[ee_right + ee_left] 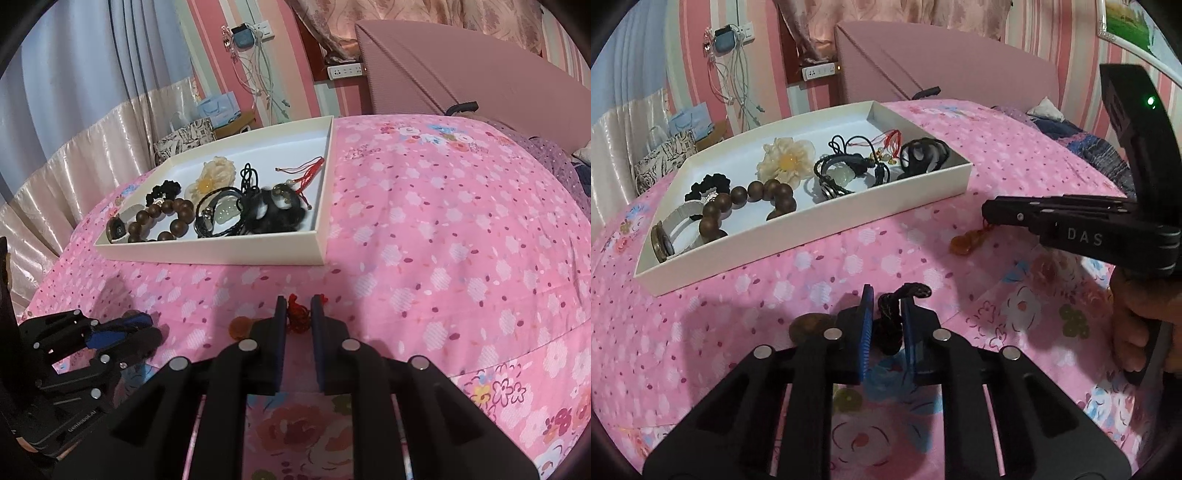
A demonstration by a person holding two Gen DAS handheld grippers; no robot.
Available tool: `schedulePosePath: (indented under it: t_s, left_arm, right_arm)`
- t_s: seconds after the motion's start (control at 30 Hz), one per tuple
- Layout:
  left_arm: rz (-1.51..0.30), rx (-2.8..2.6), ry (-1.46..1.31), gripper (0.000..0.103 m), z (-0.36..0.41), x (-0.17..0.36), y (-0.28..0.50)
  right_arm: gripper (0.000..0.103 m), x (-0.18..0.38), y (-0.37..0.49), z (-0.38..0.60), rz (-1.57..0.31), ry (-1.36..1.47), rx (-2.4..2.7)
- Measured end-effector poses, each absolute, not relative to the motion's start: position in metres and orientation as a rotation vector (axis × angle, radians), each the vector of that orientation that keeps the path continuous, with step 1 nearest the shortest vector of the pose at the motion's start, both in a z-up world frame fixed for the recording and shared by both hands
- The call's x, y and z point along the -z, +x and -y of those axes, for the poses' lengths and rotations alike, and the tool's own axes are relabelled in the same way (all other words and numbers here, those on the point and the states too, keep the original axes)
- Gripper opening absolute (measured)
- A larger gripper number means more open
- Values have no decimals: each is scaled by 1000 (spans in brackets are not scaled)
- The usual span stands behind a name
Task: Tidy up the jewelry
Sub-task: 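Carry the brown pendant into the white tray and open the left tool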
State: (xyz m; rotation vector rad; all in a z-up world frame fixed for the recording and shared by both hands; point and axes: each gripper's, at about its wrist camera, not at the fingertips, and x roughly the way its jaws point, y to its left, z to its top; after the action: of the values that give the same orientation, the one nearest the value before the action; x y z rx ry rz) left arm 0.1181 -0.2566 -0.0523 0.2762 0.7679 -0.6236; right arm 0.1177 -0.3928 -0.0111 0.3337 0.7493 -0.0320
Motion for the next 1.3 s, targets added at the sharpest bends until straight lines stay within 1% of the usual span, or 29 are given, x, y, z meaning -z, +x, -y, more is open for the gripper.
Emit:
schedulePosePath:
  t_s: [0.07, 0.27, 0.47, 0.7, 0.93, 1.13, 1.3]
  left_arm:
    - [-769, 629, 260, 9, 254, 52, 119]
    - [-742, 622, 238, 9, 242, 41, 117]
    - [-678, 583, 187, 9, 216, 8, 123]
    - [-618, 542, 149, 9, 189, -27, 133]
    - [-574, 521, 124, 9, 176, -56, 154]
    - [-547, 532, 71, 9, 173, -83, 180]
    - [-578, 546, 13, 9, 171, -86, 210]
  right_arm:
    - [14, 10, 117, 392, -747, 333, 31]
    - [9, 7, 116, 387, -737, 326, 8]
    - [7, 0, 110, 392, -693, 358, -15]
    - [6, -17, 102, 401, -626, 416, -29]
    - [6, -69, 105, 387, -556, 369, -81]
    - [6, -111, 132, 370, -515, 293, -116]
    - [6, -117, 163, 361, -519, 301, -141]
